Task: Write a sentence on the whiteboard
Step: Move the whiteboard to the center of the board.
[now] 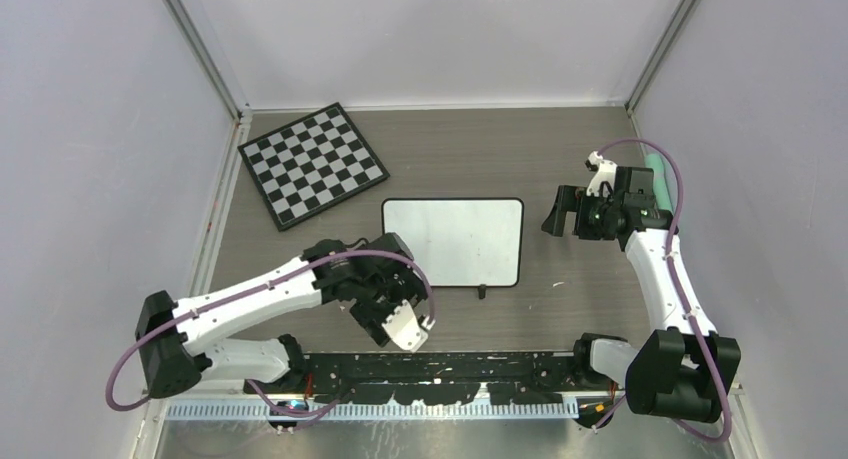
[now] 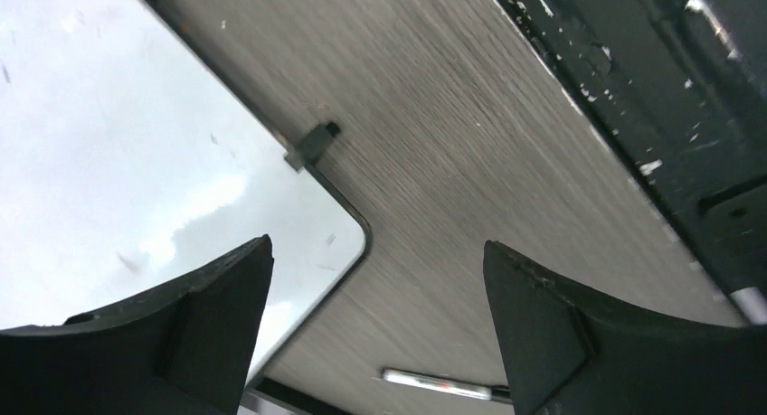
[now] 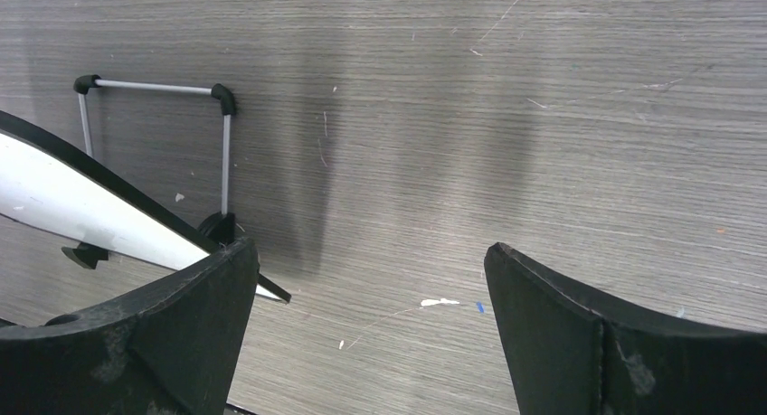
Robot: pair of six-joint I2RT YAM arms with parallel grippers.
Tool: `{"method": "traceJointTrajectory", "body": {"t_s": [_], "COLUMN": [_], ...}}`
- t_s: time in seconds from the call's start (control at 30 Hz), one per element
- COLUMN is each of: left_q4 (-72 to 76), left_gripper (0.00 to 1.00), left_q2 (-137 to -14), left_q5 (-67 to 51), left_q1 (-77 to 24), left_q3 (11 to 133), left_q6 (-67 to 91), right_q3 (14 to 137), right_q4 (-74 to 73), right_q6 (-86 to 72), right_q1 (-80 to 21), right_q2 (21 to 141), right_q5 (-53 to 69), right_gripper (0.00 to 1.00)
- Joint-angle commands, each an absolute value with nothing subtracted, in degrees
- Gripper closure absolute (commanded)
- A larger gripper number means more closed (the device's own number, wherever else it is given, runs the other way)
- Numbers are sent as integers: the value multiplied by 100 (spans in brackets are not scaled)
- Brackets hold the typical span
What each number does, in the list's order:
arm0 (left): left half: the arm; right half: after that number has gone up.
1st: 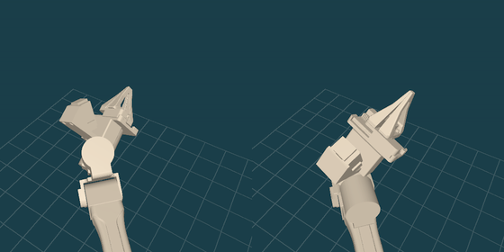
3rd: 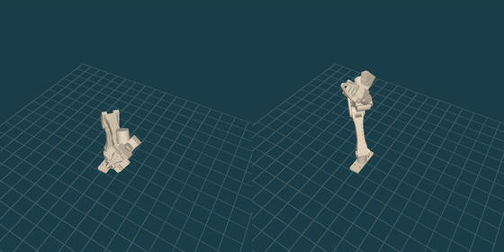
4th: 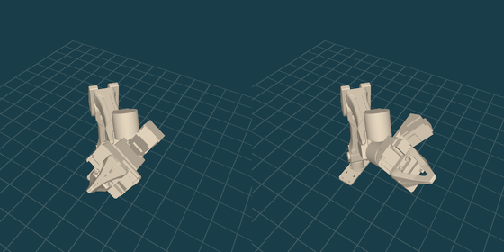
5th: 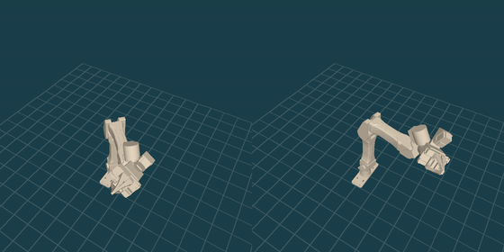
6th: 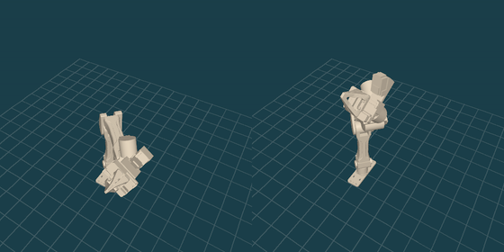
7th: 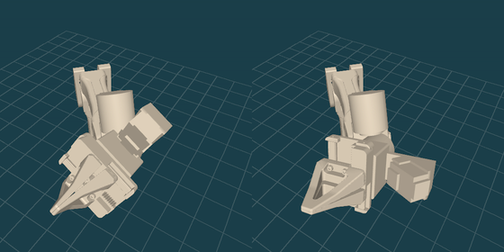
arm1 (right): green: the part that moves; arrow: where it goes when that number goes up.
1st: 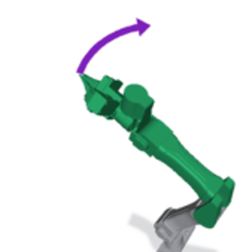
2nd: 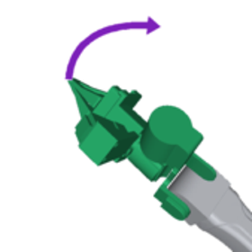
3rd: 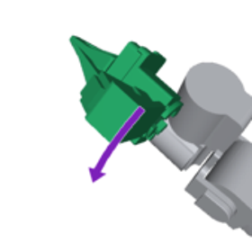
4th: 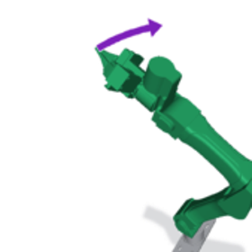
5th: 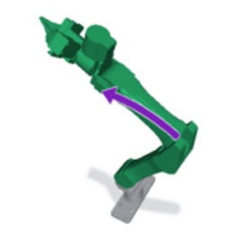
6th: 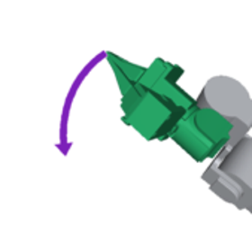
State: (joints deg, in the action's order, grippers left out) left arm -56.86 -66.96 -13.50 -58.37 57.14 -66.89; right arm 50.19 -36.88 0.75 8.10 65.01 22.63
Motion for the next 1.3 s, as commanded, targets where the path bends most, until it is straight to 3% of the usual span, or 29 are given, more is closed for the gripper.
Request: {"method": "traceJointTrajectory", "body": {"t_s": [0.0, 0.57, 1.0, 1.27], "left_q4": [-5230, -4547, -4928, -5060], "left_gripper": [13, 31, 55, 79], "left_q2": [-7096, -9329, -10109, -10361], "left_q5": [-1288, -631, -72, -44], "left_q1": [-6148, -6493, -6244, -6144], "left_q3": [5654, 6253, 6765, 7019], "left_q6": [-8756, -9917, -10140, -9807], "right_q3": [5080, 5118, 5139, 5159], "right_q4": [-3575, -3759, -3861, -3893], "right_q6": [139, 228, 329, 377], "right_q1": [866, 878, 877, 878], "right_q2": [6334, 6101, 6062, 6081], "right_q5": [2319, 2518, 2625, 2641], "right_gripper": [1, 0, 1, 1]}}
